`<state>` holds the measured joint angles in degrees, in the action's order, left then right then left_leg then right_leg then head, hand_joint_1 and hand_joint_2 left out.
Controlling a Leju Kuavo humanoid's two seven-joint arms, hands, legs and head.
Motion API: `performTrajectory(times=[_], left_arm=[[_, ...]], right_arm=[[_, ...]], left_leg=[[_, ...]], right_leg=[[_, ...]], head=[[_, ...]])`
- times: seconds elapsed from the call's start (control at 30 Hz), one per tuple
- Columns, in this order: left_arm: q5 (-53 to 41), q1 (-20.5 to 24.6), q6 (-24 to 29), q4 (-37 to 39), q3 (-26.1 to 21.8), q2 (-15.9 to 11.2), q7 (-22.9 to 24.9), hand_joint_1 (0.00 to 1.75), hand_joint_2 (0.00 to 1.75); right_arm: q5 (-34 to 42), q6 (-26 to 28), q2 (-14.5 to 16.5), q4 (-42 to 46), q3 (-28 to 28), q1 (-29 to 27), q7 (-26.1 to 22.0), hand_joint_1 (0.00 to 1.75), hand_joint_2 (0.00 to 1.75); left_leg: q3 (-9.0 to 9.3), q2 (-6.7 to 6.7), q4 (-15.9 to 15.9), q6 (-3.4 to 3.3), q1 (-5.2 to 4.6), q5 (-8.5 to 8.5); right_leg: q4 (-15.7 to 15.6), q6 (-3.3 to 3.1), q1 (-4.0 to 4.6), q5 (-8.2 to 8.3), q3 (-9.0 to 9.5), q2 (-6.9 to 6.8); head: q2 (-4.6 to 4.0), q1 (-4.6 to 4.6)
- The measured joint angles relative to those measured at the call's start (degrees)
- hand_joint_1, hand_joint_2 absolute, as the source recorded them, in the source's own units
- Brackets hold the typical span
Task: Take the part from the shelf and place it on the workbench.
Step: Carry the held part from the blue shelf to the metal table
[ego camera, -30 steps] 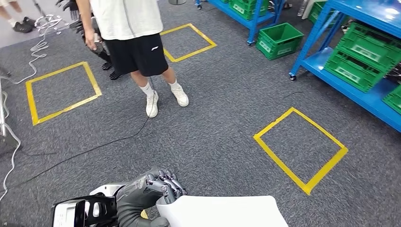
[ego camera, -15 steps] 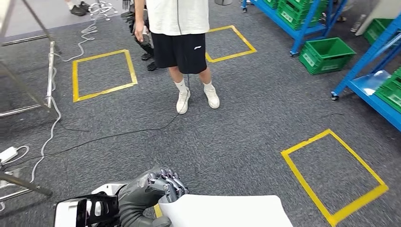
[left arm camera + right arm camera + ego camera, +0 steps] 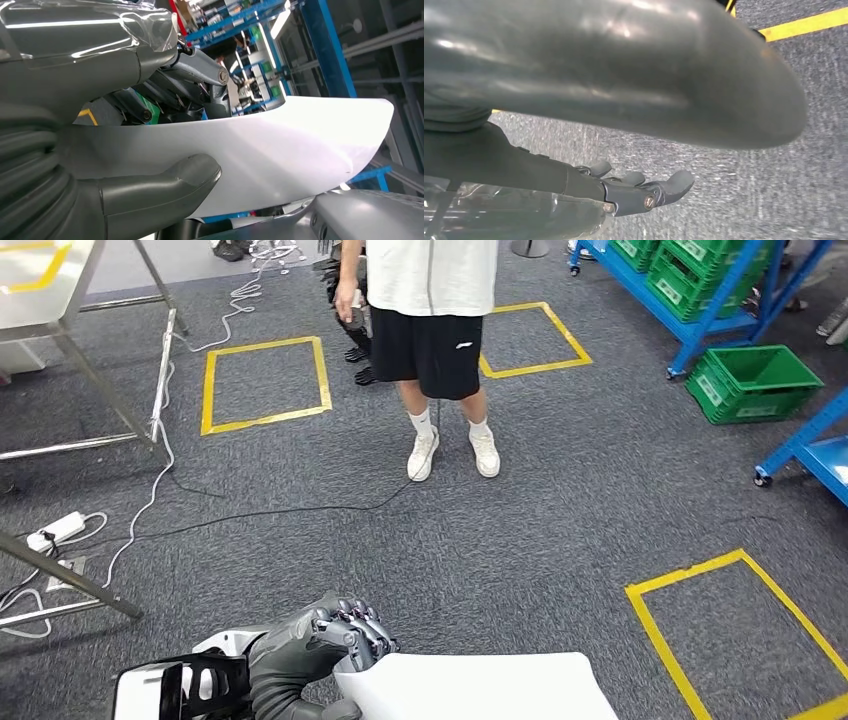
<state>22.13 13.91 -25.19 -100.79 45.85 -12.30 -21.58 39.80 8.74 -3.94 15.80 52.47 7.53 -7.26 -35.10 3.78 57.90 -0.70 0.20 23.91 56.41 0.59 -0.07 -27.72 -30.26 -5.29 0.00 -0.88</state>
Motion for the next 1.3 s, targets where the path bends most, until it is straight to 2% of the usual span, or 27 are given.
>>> performTrajectory(times=[0.07, 0.1, 0.17, 0.23, 0.27, 0.3, 0.33, 0.37, 0.43, 0.5, 0.53, 0.57, 0.6, 0.63, 0.67, 0.73, 0.8, 0.83, 0.87, 0.9, 0.97, 1.03, 1.1, 1.13, 1.17, 1.23, 1.3], left_arm=[[0.09, 0.02, -0.14, -0.03, -0.02, -0.05, 0.03, 1.75, 1.75], [0.13, -0.01, -0.25, -0.05, -0.04, -0.08, 0.05, 1.75, 1.75], [0.16, 0.06, -0.43, -0.09, -0.06, 0.01, 0.13, 1.75, 1.75], [0.17, 0.12, -0.51, -0.09, -0.05, 0.14, 0.23, 1.75, 1.75], [0.18, 0.11, -0.51, -0.08, -0.05, 0.19, 0.26, 1.75, 1.75], [0.19, 0.10, -0.50, -0.07, -0.04, 0.20, 0.30, 1.75, 1.75], [0.19, 0.10, -0.49, -0.04, -0.03, 0.20, 0.34, 1.75, 1.75], [0.20, 0.10, -0.46, -0.03, -0.03, 0.22, 0.39, 1.75, 1.75], [0.22, 0.12, -0.37, -0.01, -0.02, 0.29, 0.47, 1.75, 1.75], [0.23, 0.11, -0.18, 0.01, 0.02, 0.36, 0.51, 1.75, 1.75], [0.23, 0.09, -0.09, 0.02, 0.03, 0.36, 0.52, 1.75, 1.75], [0.23, 0.07, -0.01, 0.02, 0.05, 0.35, 0.52, 1.75, 1.75], [0.23, 0.04, 0.04, 0.02, 0.04, 0.32, 0.52, 1.75, 1.75], [0.23, 0.07, 0.09, 0.01, 0.03, 0.28, 0.51, 1.75, 1.75], [0.23, 0.11, 0.13, -0.01, 0.02, 0.25, 0.50, 1.75, 1.75], [0.23, 0.16, 0.19, -0.01, 0.03, 0.20, 0.49, 1.75, 1.75], [0.22, 0.13, 0.20, 0.02, 0.07, 0.14, 0.49, 1.75, 1.75], [0.21, 0.12, 0.24, 0.04, 0.08, 0.11, 0.49, 1.75, 1.75], [0.19, 0.12, 0.27, 0.04, 0.10, 0.07, 0.49, 1.75, 1.75], [0.16, 0.12, 0.31, 0.04, 0.10, 0.05, 0.49, 1.75, 1.75], [0.14, 0.16, 0.36, 0.02, 0.10, 0.05, 0.48, 1.75, 1.75], [0.14, 0.23, 0.36, 0.00, 0.09, 0.05, 0.47, 1.75, 1.75], [0.13, 0.26, 0.36, -0.03, 0.08, 0.05, 0.46, 1.75, 1.75], [0.11, 0.28, 0.35, -0.07, 0.08, 0.06, 0.45, 1.75, 1.75], [0.10, 0.35, 0.34, -0.09, 0.09, 0.14, 0.44, 1.75, 1.75], [0.09, 0.50, 0.33, -0.10, 0.13, 0.34, 0.43, 1.75, 1.75], [0.10, 0.55, 0.34, -0.05, 0.19, 0.45, 0.43, 1.75, 1.75]], right_arm=[[-0.01, -0.06, -0.01, 0.01, -0.11, 0.04, -0.03, 0.00, 0.00], [-0.03, -0.05, -0.01, 0.02, -0.20, 0.07, -0.05, 0.00, 0.00], [-0.10, 0.01, -0.01, 0.02, -0.34, 0.08, -0.09, 0.00, 0.00], [-0.16, 0.10, -0.01, 0.01, -0.40, -0.14, -0.10, 0.00, 0.00], [-0.17, 0.13, -0.01, 0.00, -0.42, -0.32, -0.10, 0.00, 0.00], [-0.19, 0.15, -0.02, -0.01, -0.44, -0.47, -0.10, 0.00, 0.00], [-0.25, 0.18, -0.03, -0.02, -0.47, -0.56, -0.10, 0.00, 0.00], [-0.34, 0.20, -0.04, -0.03, -0.50, -0.57, -0.10, 0.00, 0.00], [-0.55, 0.22, -0.05, -0.04, -0.60, -0.49, -0.11, 0.00, 0.00], [-0.75, 0.22, -0.04, -0.04, -0.69, -0.42, -0.09, 0.00, 0.00], [-0.87, 0.22, -0.03, -0.04, -0.74, -0.39, -0.08, 0.00, 0.00], [-0.99, 0.22, 0.02, -0.03, -0.77, -0.30, -0.06, 0.00, 0.00], [-1.09, 0.22, 0.10, -0.03, -0.80, -0.20, -0.04, 0.00, 0.00], [-1.23, 0.21, 0.15, -0.03, -0.82, -0.09, -0.04, 0.00, 0.00], [-1.34, 0.21, 0.19, -0.03, -0.85, -0.01, -0.04, 0.00, 0.00], [-1.51, 0.20, 0.18, -0.04, -0.90, -0.08, -0.01, 0.00, 0.00], [-1.60, 0.20, 0.16, -0.07, -0.93, -0.21, 0.08, 0.00, 0.00], [-1.68, 0.20, 0.17, -0.08, -0.97, -0.20, 0.14, 0.00, 0.00], [-1.78, 0.20, 0.19, -0.08, -1.05, -0.17, 0.19, 0.00, 0.00], [-1.87, 0.20, 0.24, -0.08, -1.15, -0.11, 0.25, 0.00, 0.00], [-1.97, 0.20, 0.36, -0.08, -1.32, -0.04, 0.32, 0.00, 0.00], [-1.99, 0.20, 0.40, -0.08, -1.40, -0.05, 0.40, 0.00, 0.00], [-2.00, 0.20, 0.44, -0.08, -1.46, -0.04, 0.49, 0.00, 0.00], [-2.01, 0.20, 0.42, -0.08, -1.51, -0.03, 0.51, 0.00, 0.00], [-2.02, 0.20, 0.41, -0.08, -1.55, -0.03, 0.52, 0.00, 0.00], [-2.03, 0.20, 0.30, -0.09, -1.62, -0.16, 0.53, 0.00, 0.00], [-2.03, 0.20, 0.22, -0.10, -1.63, -0.46, 0.54, 0.00, 0.00]], left_leg=[[-0.08, -1.22, -0.35, -0.60, -0.29, 0.09], [0.04, -1.92, -0.62, -0.92, -0.23, -0.05], [0.41, -3.20, -1.19, -1.65, 0.07, -0.40], [0.49, -4.53, -1.32, -2.05, 0.19, -0.54], [0.46, -5.34, -1.31, -2.11, 0.14, -0.54], [0.46, -6.20, -1.30, -2.13, 0.10, -0.52], [0.50, -7.07, -1.27, -2.13, 0.07, -0.51], [0.59, -7.93, -1.25, -2.10, 0.06, -0.49], [0.73, -9.45, -1.16, -1.92, 0.00, -0.40], [0.58, -10.72, -0.99, -1.49, -0.19, -0.28], [0.45, -11.26, -0.95, -1.21, -0.23, -0.29], [0.30, -11.78, -0.95, -0.89, -0.22, -0.28], [0.19, -11.74, -0.80, -0.64, -0.13, -0.18], [-0.12, -10.78, -0.10, -0.35, -0.12, 0.32], [-0.90, -9.17, 1.65, -0.06, -0.12, 1.42], [-4.18, -5.49, 8.53, 0.45, 0.00, 5.00], [-7.80, -4.20, 15.46, 0.78, 0.30, 7.52], [-8.32, -3.99, 16.27, 0.82, 0.38, 7.30], [-7.58, -3.77, 14.74, 0.75, 0.41, 6.08], [-5.66, -3.18, 11.14, 0.53, 0.36, 4.22], [-1.25, -0.54, 3.08, -0.34, -0.12, 1.37], [0.48, 0.79, -0.19, -1.05, -0.66, 0.75], [0.53, -0.62, -0.54, -1.42, -0.63, 0.53], [0.74, -1.33, -0.94, -1.64, -0.48, 0.31], [1.00, -2.03, -1.34, -1.90, -0.27, 0.03], [1.30, -3.50, -1.80, -2.22, -0.03, -0.30], [1.26, -5.18, -1.78, -2.29, 0.01, -0.34]], right_leg=[[-0.15, 0.57, 0.08, -0.27, 0.25, -1.11], [0.00, 0.82, -0.04, -0.52, 0.26, -0.88], [2.88, 0.89, -0.34, -2.07, -1.03, 1.63], [10.46, 0.50, -0.55, -5.03, -4.94, 4.40], [14.50, 0.45, -0.57, -6.24, -7.18, 4.81], [17.11, 0.64, -0.60, -6.73, -8.86, 4.96], [17.29, 1.08, -0.66, -6.18, -9.42, 5.05], [15.04, 1.64, -0.75, -4.74, -8.81, 5.21], [6.60, 2.51, -1.03, -0.89, -5.48, 6.79], [1.37, 2.03, -1.12, 1.37, -3.15, 8.26], [0.81, 1.49, -1.00, 1.67, -2.84, 8.40], [0.76, 0.93, -0.92, 1.83, -2.68, 7.87], [0.68, 0.51, -0.96, 1.93, -2.57, 7.37], [0.57, 0.08, -1.03, 1.98, -2.42, 6.87], [0.43, -0.33, -1.09, 1.99, -2.26, 6.32], [0.36, -1.03, -0.86, 1.78, -2.01, 5.14], [0.38, -1.40, -0.50, 1.60, -1.92, 3.75], [0.38, -1.47, -0.38, 1.51, -1.88, 3.07], [0.39, -1.50, -0.29, 1.41, -1.80, 2.42], [0.39, -1.48, -0.21, 1.28, -1.65, 1.86], [0.38, -1.22, 0.11, 0.95, -1.28, 0.86], [0.37, -0.76, 0.39, 0.61, -1.02, -0.14], [0.34, -0.27, 0.43, 0.31, -0.91, -1.18], [0.69, -0.09, 0.35, -0.02, -0.97, -0.81], [2.01, -0.06, 0.24, -0.78, -1.50, 0.33], [8.45, -0.32, -0.15, -3.62, -4.46, 3.54], [16.31, -0.33, -0.48, -6.24, -8.54, 4.87]], head=[[0.00, 0.03], [0.00, 0.04], [0.00, 0.16], [0.00, 0.30], [0.00, 0.34], [0.00, 0.34], [0.00, 0.35], [0.00, 0.35], [0.00, 0.37], [0.00, 0.35], [0.00, 0.32], [0.00, 0.31], [0.00, 0.31], [0.00, 0.25], [0.00, 0.18], [0.00, 0.04], [0.00, 0.03], [0.00, 0.02], [0.00, 0.02], [0.00, 0.01], [0.00, 0.08], [0.00, 0.13], [0.00, 0.10], [0.00, 0.15], [0.00, 0.19], [0.00, 0.39], [0.00, 0.51]])
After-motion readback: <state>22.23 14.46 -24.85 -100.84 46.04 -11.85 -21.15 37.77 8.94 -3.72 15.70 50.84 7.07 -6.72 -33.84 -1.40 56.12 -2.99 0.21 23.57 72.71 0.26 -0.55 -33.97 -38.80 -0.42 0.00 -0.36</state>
